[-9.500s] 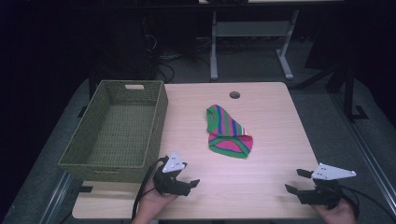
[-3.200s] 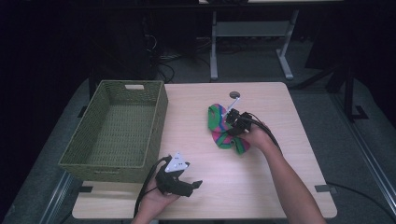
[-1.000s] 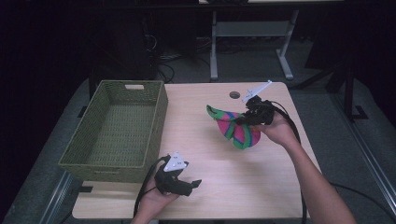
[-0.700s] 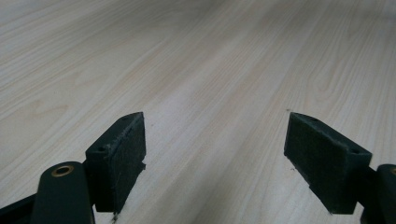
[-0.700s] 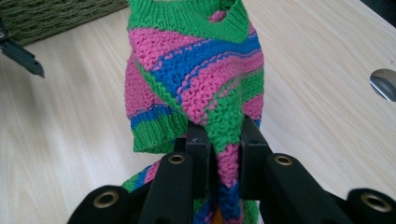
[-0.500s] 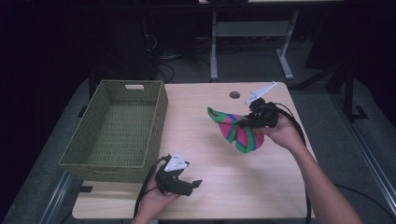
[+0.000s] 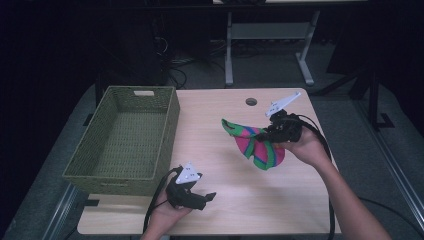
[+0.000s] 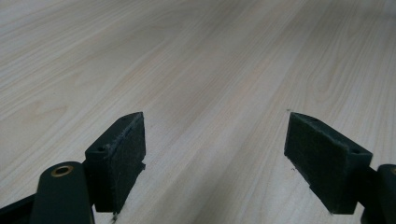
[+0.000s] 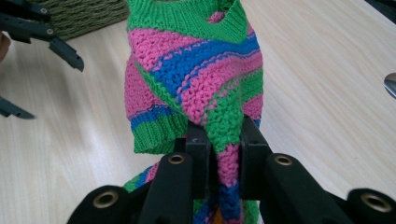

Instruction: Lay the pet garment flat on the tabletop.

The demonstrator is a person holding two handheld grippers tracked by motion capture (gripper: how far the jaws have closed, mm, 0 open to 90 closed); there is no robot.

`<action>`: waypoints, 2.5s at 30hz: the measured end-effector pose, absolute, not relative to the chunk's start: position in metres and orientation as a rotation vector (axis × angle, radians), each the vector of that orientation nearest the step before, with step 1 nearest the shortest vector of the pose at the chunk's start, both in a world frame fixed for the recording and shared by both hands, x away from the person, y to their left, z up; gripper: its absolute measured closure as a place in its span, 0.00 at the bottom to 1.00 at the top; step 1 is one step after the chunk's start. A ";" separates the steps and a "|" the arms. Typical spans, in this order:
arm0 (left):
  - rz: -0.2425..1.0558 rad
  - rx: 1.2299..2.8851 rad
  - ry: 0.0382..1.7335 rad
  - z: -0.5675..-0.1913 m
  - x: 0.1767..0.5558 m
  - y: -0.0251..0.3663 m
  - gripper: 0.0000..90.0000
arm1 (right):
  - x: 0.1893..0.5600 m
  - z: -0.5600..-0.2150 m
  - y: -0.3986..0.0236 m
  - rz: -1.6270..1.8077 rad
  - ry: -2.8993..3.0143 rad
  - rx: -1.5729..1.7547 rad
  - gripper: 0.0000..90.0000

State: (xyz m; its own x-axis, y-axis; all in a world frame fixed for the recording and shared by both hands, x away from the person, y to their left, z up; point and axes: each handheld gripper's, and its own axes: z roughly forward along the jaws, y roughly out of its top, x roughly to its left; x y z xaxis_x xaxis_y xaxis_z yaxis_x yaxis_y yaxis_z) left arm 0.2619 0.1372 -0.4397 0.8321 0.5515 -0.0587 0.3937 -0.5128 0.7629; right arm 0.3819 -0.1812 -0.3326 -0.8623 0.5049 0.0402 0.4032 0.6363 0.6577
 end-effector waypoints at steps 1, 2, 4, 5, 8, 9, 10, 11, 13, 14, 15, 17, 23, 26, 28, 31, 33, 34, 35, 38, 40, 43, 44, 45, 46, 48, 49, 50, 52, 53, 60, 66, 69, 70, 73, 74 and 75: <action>0.241 2.176 0.687 -0.440 0.262 0.137 0.22 | 0.379 -0.334 -0.183 1.034 2.711 0.744 0.87; 0.242 2.178 0.687 -0.440 0.262 0.137 0.22 | 0.379 -0.334 -0.183 1.034 2.711 0.744 0.87; 0.241 2.180 0.688 -0.440 0.263 0.138 0.22 | 0.375 -0.335 -0.184 1.032 2.715 0.753 0.87; 0.241 2.180 0.688 -0.440 0.263 0.138 0.22 | 0.375 -0.335 -0.184 1.032 2.715 0.753 0.87; 0.240 2.175 0.689 -0.440 0.263 0.138 0.22 | 0.370 -0.336 -0.185 1.040 2.721 0.760 0.87; 0.238 2.176 0.689 -0.440 0.263 0.138 0.22 | 0.370 -0.336 -0.185 1.040 2.721 0.760 0.87; 0.238 2.179 0.689 -0.440 0.263 0.138 0.22 | 0.369 -0.335 -0.185 1.041 2.720 0.760 0.87; 0.240 2.179 0.689 -0.440 0.263 0.139 0.22 | 0.366 -0.335 -0.186 1.045 2.722 0.761 0.87; 0.239 2.176 0.692 -0.440 0.263 0.139 0.22 | 0.366 -0.335 -0.186 1.043 2.721 0.748 0.87; 0.239 2.171 0.695 -0.440 0.262 0.139 0.22 | 0.364 -0.335 -0.186 1.047 2.721 0.751 0.87; 0.238 2.168 0.696 -0.440 0.262 0.139 0.22 | 0.363 -0.335 -0.187 1.051 2.724 0.756 0.87; 0.234 2.171 0.696 -0.440 0.263 0.139 0.22 | 0.360 -0.336 -0.188 1.049 2.728 0.747 0.87; 0.235 2.166 0.697 -0.439 0.262 0.140 0.22 | 0.355 -0.340 -0.189 1.053 2.732 0.745 0.87; 0.232 2.166 0.698 -0.440 0.262 0.140 0.22 | 0.351 -0.343 -0.189 1.053 2.734 0.740 0.87; 0.231 2.166 0.698 -0.439 0.262 0.139 0.22 | 0.349 -0.346 -0.189 1.035 2.742 0.734 0.87; 0.236 2.166 0.693 -0.439 0.262 0.140 0.22 | 0.347 -0.348 -0.188 1.040 2.747 0.739 0.87; 0.233 2.167 0.695 -0.439 0.262 0.140 0.22 | 0.345 -0.349 -0.188 1.041 2.747 0.729 0.87; 0.233 2.167 0.695 -0.439 0.262 0.140 0.22 | 0.344 -0.350 -0.188 1.041 2.751 0.734 0.87; 0.232 2.161 0.698 -0.440 0.262 0.139 0.22 | 0.344 -0.351 -0.188 1.037 2.752 0.731 0.87; 0.234 2.161 0.695 -0.439 0.262 0.139 0.22 | 0.344 -0.354 -0.188 1.040 2.758 0.738 0.87; 0.234 2.166 0.693 -0.439 0.262 0.140 0.22 | 0.343 -0.358 -0.187 1.031 2.763 0.746 0.87; 0.228 2.158 0.702 -0.440 0.262 0.139 0.22 | 0.341 -0.366 -0.186 1.039 2.774 0.752 0.87; 0.228 2.158 0.702 -0.440 0.262 0.139 0.22 | 0.341 -0.368 -0.186 1.038 2.782 0.754 0.87; 0.228 2.159 0.701 -0.440 0.262 0.139 0.22 | 0.340 -0.370 -0.185 1.036 2.785 0.756 0.87; 0.228 2.159 0.701 -0.440 0.262 0.139 0.22 | 0.340 -0.370 -0.185 1.036 2.785 0.756 0.87; 0.230 2.159 0.700 -0.439 0.262 0.139 0.22 | 0.340 -0.374 -0.184 1.037 2.793 0.753 0.87; 0.229 2.157 0.703 -0.439 0.261 0.139 0.22 | 0.339 -0.378 -0.183 1.030 2.799 0.751 0.87; 0.229 2.157 0.703 -0.439 0.261 0.139 0.22 | 0.339 -0.378 -0.183 1.030 2.799 0.751 0.87; 0.232 2.151 0.701 -0.440 0.261 0.139 0.22 | 0.340 -0.382 -0.181 1.021 2.811 0.750 0.86; 0.232 2.153 0.699 -0.440 0.261 0.139 0.22 | 0.339 -0.385 -0.179 1.022 2.816 0.754 0.86; 0.232 2.159 0.695 -0.439 0.261 0.139 0.22 | 0.336 -0.397 -0.174 1.024 2.850 0.753 0.86; 0.234 2.166 0.693 -0.439 0.262 0.140 0.22 | 0.335 -0.404 -0.171 1.023 2.866 0.737 0.86; 0.232 2.161 0.695 -0.439 0.262 0.140 0.22 | 0.334 -0.409 -0.168 1.023 2.882 0.733 0.85; 0.232 2.161 0.695 -0.439 0.262 0.140 0.22 | 0.334 -0.409 -0.168 1.023 2.882 0.733 0.85; 0.227 2.153 0.705 -0.439 0.261 0.140 0.22 | 0.332 -0.411 -0.165 1.019 2.893 0.720 0.85; 0.226 2.154 0.705 -0.439 0.261 0.140 0.22 | 0.332 -0.411 -0.164 1.022 2.898 0.719 0.84; 0.227 2.156 0.704 -0.439 0.262 0.140 0.22 | 0.331 -0.413 -0.162 1.026 2.902 0.713 0.84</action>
